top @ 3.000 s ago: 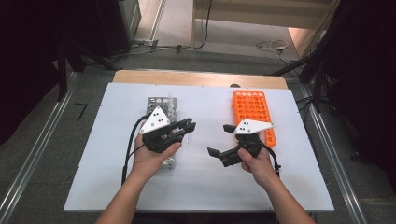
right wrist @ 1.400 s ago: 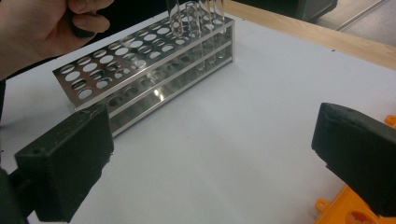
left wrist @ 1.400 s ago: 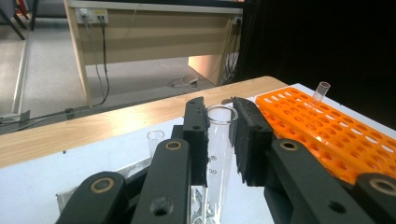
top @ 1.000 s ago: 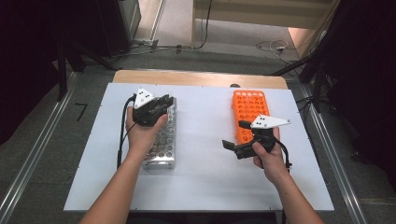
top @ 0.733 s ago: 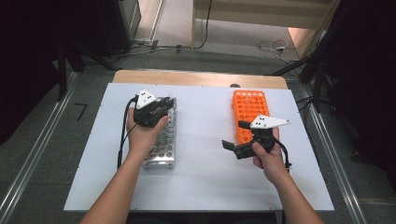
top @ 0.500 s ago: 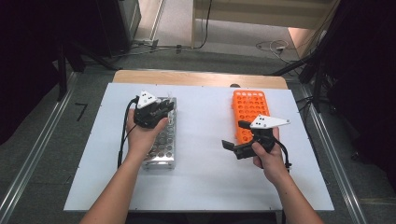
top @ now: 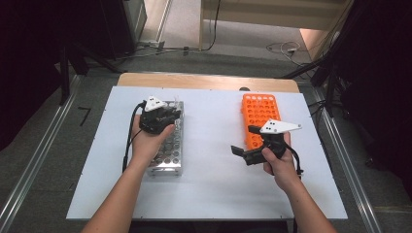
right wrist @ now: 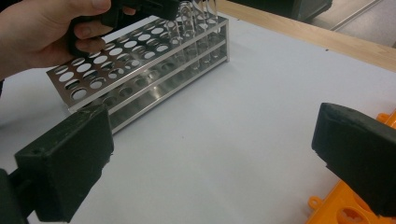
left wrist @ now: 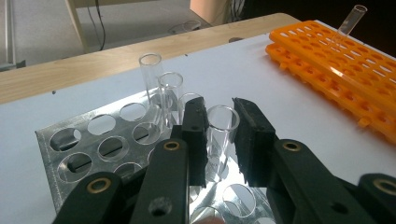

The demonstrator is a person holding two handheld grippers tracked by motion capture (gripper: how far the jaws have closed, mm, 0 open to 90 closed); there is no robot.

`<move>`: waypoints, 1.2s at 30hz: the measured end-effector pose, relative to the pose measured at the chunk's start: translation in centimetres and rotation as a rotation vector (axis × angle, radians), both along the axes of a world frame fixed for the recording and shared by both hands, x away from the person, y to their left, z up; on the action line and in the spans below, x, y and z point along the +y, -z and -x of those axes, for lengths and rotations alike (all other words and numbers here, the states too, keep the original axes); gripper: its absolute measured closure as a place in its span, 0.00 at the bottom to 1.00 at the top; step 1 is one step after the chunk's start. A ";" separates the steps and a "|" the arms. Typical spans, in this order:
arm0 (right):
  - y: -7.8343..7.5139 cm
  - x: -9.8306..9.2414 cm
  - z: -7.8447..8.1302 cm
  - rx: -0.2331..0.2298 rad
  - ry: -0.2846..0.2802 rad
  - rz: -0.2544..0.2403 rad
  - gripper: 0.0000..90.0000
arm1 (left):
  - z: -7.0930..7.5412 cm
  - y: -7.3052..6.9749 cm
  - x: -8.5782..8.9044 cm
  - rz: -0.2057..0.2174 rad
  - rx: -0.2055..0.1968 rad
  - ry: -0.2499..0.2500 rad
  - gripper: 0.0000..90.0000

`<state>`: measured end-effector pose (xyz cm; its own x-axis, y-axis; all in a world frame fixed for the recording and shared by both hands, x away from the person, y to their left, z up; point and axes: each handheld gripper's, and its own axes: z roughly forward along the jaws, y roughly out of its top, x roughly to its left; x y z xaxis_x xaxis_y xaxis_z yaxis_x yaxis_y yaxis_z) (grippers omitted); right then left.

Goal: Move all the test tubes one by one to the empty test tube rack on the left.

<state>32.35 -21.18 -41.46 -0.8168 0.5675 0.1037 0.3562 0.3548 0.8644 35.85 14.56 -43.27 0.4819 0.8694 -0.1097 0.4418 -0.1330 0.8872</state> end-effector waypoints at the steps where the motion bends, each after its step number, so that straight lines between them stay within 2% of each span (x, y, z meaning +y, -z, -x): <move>1: 0.0 0.0 0.0 0.001 0.002 -0.001 0.00 | 0.0 0.0 0.0 0.000 0.003 0.002 0.82; 8: 0.0 0.0 0.0 0.000 0.003 0.001 0.00 | -0.2 -0.1 0.0 0.011 0.015 0.011 0.78; 11: 0.0 -0.1 0.0 0.001 0.004 -0.002 0.00 | -0.1 -0.3 0.1 0.024 0.011 0.019 0.73; 12: 0.0 -0.1 0.0 0.000 0.005 -0.004 0.00 | 0.0 -0.3 0.1 0.021 0.007 0.024 0.70; 15: 0.0 -0.3 -0.1 0.000 0.006 -0.006 0.00 | 0.2 -0.5 0.1 0.021 0.005 0.033 0.54; 20: 0.1 -0.5 -0.3 0.002 0.015 -0.008 0.00 | 0.8 -0.7 0.4 0.055 -0.009 0.031 0.30; 23: 0.1 -0.7 -0.4 0.002 0.016 -0.009 0.00 | 1.4 -1.0 0.7 0.077 -0.031 0.017 0.18; 27: 0.1 -0.9 -0.5 0.002 0.023 -0.013 0.00 | 2.3 -1.3 1.0 0.102 -0.051 0.030 0.10; 30: 0.1 -1.0 -0.6 0.003 0.025 -0.013 0.00 | 3.1 -1.4 1.1 0.102 -0.056 0.037 0.04; 34: 0.1 -1.2 -0.9 0.005 0.031 -0.011 0.00 | 4.3 -1.7 1.1 0.119 -0.069 0.060 0.01; 36: 0.2 -1.3 -1.1 0.009 0.031 -0.013 0.00 | 4.8 -1.6 1.0 0.123 -0.061 0.072 0.00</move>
<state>33.41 -22.49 -41.70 -0.7980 0.5908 0.1186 0.3745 0.3321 0.8657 31.00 15.56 -41.63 0.5513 0.8144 -0.1813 0.3795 -0.0512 0.9238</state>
